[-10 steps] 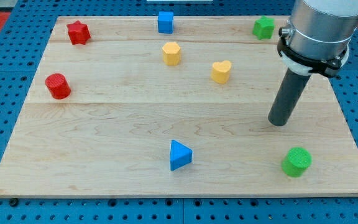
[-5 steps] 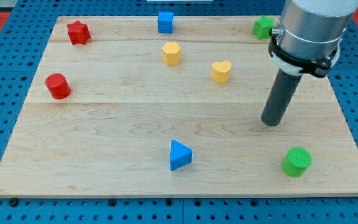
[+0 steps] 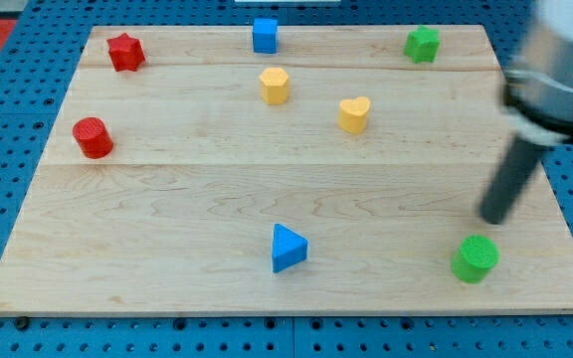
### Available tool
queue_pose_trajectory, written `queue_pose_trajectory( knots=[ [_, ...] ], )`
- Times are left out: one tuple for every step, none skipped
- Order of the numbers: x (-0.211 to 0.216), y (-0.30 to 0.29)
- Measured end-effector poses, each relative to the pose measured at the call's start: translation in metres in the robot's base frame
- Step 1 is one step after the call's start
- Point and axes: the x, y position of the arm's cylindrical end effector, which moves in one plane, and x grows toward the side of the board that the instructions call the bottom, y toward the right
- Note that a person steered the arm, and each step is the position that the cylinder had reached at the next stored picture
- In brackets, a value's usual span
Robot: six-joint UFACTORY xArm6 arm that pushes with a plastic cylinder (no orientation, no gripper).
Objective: Move the green circle below the yellow heart
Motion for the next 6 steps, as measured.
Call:
queue_pose_trajectory(
  knots=[
    [0.055, -0.004],
    [0.087, -0.043],
    [0.05, -0.065],
    [0.019, -0.091],
    [0.017, -0.118],
    [-0.011, -0.128]
  ],
)
